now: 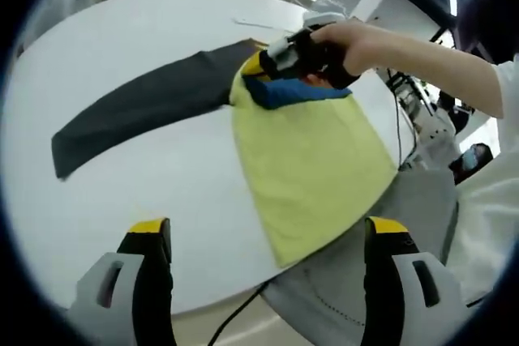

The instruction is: Fold the garment on the visible template until the final outline fits inside the template.

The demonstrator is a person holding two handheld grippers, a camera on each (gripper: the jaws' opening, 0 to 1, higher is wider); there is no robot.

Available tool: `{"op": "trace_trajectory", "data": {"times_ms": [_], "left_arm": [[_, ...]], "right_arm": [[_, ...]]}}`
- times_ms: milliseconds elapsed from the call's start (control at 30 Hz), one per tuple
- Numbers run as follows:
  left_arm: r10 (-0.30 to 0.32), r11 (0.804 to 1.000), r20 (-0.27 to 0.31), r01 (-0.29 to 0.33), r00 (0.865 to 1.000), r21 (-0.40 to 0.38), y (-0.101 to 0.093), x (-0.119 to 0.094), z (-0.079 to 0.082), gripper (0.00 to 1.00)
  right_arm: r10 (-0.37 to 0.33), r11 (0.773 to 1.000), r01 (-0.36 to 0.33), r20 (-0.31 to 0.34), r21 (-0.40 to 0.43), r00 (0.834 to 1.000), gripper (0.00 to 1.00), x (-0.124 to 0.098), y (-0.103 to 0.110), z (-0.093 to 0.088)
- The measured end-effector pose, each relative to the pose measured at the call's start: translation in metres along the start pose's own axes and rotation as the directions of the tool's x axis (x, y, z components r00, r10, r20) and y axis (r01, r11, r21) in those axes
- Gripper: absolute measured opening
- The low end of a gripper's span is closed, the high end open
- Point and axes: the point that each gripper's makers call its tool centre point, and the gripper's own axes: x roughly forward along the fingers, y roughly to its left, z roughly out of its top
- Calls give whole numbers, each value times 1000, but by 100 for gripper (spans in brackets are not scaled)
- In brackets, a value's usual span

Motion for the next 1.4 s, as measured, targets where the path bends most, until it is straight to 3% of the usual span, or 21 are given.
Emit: {"op": "trace_trajectory", "data": {"times_ms": [333, 900, 1067, 1133, 1300, 1400], "left_arm": [[7, 1000, -10, -7, 1000, -10, 4, 0, -4, 96], [14, 1000, -10, -15, 1000, -18, 5, -1, -4, 96], [14, 1000, -6, -14, 1000, -13, 4, -3, -2, 96], [14, 1000, -3, -14, 1000, -10, 3, -4, 0, 96], [18, 1000, 4, -18, 1000, 1, 1, -7, 3, 96], [18, 1000, 8, -18, 1000, 7, -1, -9, 5, 95]], "right_arm": [[-3, 1000, 3, -13, -2, 1000, 2, 7, -3, -5], [59, 998, -59, -10, -6, 998, 4, 11, 11, -4], [128, 989, -129, -8, -69, 992, 10, 8, 25, -1], [118, 986, -117, 1, -122, 993, 9, 4, 23, 1], [122, 986, -122, -2, -113, 992, 10, -6, 13, -2], [145, 977, -140, 19, -160, 989, 13, -14, 14, 2]]}}
